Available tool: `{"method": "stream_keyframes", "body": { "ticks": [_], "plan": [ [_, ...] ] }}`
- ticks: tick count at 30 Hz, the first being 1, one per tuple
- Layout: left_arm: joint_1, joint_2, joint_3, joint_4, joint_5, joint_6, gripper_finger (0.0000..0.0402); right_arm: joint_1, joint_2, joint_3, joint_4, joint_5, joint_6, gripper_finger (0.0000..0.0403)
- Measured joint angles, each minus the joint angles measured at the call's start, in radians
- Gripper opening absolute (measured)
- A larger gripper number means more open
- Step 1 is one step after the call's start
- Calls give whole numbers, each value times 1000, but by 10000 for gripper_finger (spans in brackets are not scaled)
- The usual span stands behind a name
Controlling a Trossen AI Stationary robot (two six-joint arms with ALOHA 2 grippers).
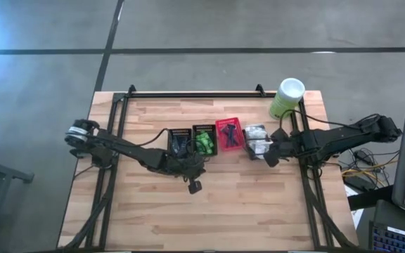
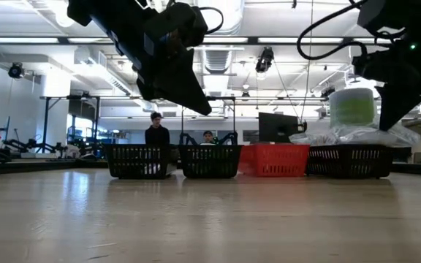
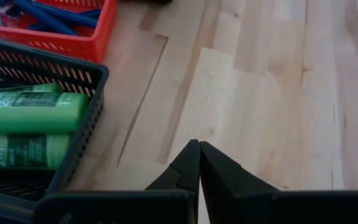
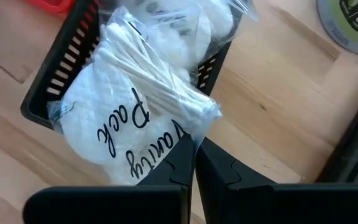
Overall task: Pick & Place Travel size toiletries
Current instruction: Put the white cotton pack into the right black basket
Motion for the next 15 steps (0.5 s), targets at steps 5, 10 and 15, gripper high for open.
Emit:
{"method": "stream_keyframes", "body": {
  "ticks": [5, 10, 15],
  "plan": [
    [3, 0, 0, 0, -1, -1, 12, -1, -4, -6, 38, 0, -23, 8],
    [4, 0, 0, 0, -1, -2, 12, -4, -5, 8, 107, 67, -66, 8],
    [4, 0, 0, 0, -1, -2, 12, -40, 3, 1, 108, 123, -132, 8]
  ]
}}
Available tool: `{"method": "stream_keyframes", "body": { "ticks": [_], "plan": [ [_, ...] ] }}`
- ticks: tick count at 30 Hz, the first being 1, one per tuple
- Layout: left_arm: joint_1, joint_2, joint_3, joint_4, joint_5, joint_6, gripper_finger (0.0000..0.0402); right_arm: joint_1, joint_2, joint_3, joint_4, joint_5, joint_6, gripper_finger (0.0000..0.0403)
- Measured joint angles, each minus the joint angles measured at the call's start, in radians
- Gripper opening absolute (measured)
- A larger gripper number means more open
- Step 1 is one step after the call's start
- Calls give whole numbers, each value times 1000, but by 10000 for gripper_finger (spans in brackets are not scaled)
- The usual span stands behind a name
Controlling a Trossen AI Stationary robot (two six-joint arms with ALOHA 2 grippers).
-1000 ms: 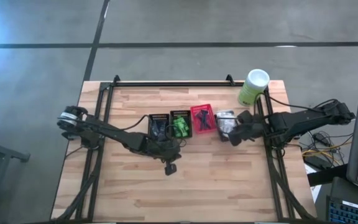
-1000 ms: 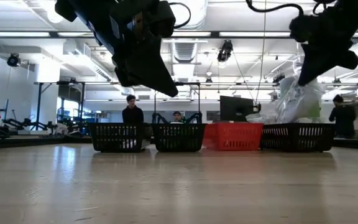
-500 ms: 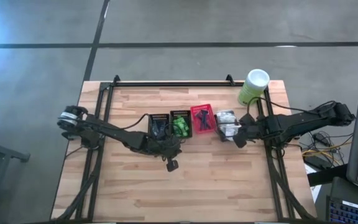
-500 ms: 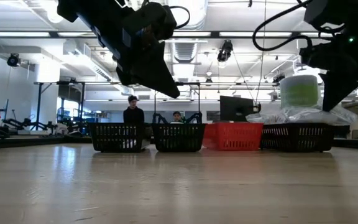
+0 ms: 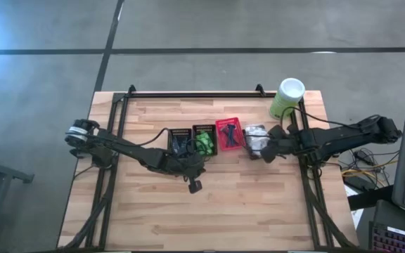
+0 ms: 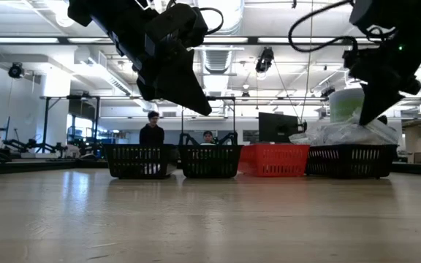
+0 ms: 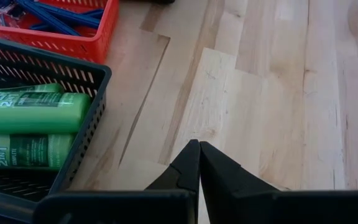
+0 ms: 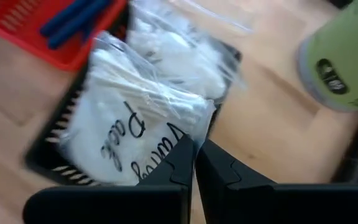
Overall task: Pick & Place Travel size toiletries
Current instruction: Put the white cotton pack into the right black basket
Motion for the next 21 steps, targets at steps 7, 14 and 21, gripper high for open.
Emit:
{"method": "stream_keyframes", "body": {
  "ticks": [7, 14, 21],
  "plan": [
    [0, 0, 0, -1, 0, 5, 12, -31, 43, -40, 9, 25, -13, 8],
    [0, 0, 0, -2, 0, 5, 12, -30, 91, -42, 101, -70, -71, 50],
    [0, 0, 0, -3, 0, 1, 12, -30, 95, -31, 106, -68, -86, 139]
  ]
}}
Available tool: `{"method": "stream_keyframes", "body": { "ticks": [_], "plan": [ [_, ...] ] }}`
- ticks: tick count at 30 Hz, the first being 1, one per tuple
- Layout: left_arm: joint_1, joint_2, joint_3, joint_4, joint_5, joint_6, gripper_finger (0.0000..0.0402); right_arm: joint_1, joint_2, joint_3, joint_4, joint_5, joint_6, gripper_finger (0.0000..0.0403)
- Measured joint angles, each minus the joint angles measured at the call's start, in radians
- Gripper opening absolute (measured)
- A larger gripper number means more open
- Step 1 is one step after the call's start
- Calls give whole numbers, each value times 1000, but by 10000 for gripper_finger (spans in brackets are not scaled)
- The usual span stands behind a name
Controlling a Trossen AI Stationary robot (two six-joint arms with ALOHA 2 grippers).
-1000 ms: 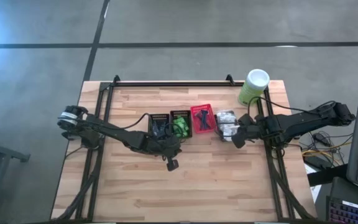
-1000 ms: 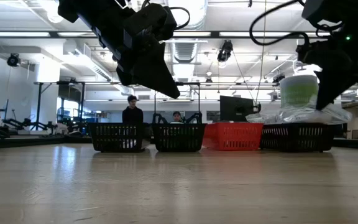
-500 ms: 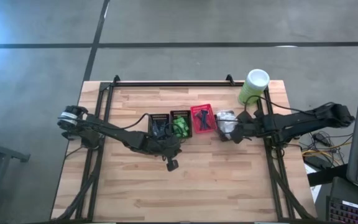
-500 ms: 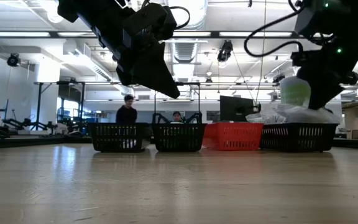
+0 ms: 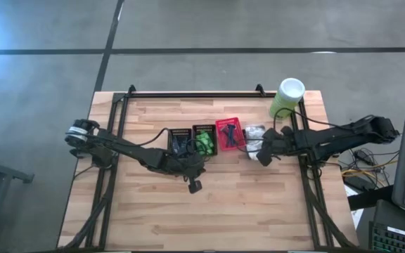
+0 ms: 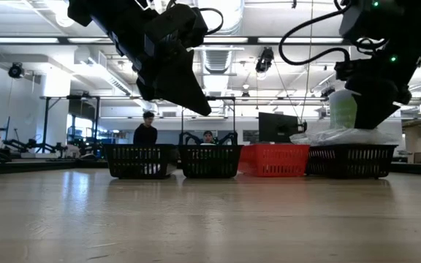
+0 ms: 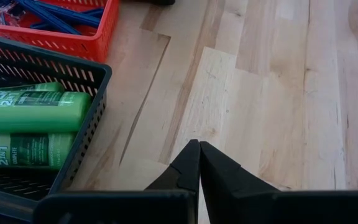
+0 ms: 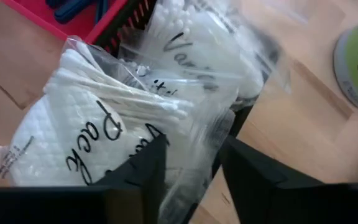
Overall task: Pick & Place Travel size toiletries
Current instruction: Put the white cotton pack into the right black basket, then return to Home Position
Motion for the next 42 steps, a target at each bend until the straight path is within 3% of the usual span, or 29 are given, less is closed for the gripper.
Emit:
{"method": "stream_keyframes", "body": {
  "ticks": [11, 21, 34, 38, 42],
  "plan": [
    [0, 0, 0, -1, 2, -1, 12, 0, -20, 11, -25, 25, -20, 239],
    [0, 0, 0, 0, 4, -34, 12, 5, -56, 37, -82, 115, -23, 287],
    [0, -1, 0, 0, 4, -110, 12, 5, -84, 161, -105, 265, -155, 346],
    [0, -1, 0, 2, 4, -113, 12, 6, -85, 179, -104, 230, -169, 359],
    [0, -1, 0, 16, 4, -131, 12, 12, -85, 188, -72, 65, -170, 359]
  ]
}}
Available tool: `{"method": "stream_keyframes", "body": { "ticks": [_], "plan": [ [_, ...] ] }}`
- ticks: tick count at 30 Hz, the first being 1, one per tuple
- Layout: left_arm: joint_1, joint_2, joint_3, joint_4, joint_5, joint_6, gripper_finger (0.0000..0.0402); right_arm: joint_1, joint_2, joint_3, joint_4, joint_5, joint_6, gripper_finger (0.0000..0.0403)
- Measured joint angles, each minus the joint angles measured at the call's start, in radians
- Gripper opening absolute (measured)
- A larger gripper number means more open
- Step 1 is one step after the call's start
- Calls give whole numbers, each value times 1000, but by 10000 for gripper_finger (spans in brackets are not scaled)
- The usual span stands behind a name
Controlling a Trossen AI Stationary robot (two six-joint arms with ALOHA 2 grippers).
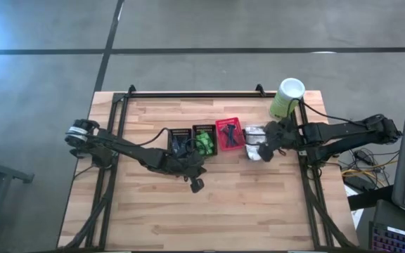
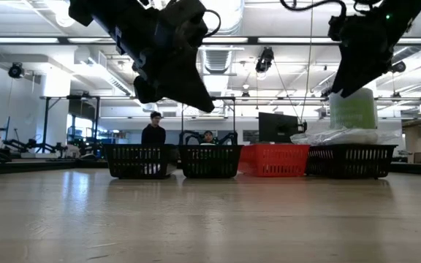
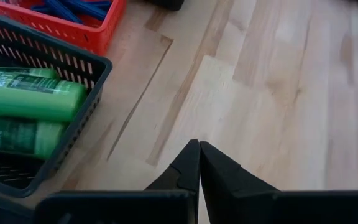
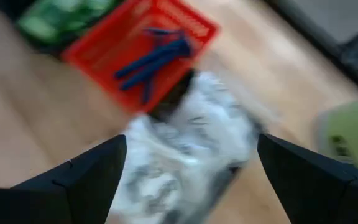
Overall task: Pick & Place Travel size toiletries
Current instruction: Return to Home Position
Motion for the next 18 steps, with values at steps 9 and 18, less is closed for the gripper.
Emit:
{"method": "stream_keyframes", "body": {
  "ticks": [9, 18],
  "plan": [
    [2, -44, 42, 57, 23, 17, 12, 7, -7, 113, 5, -98, 87, 330],
    [101, -247, -14, 78, 148, 182, 12, 5, -145, 133, 283, -429, -261, 303]
  ]
}}
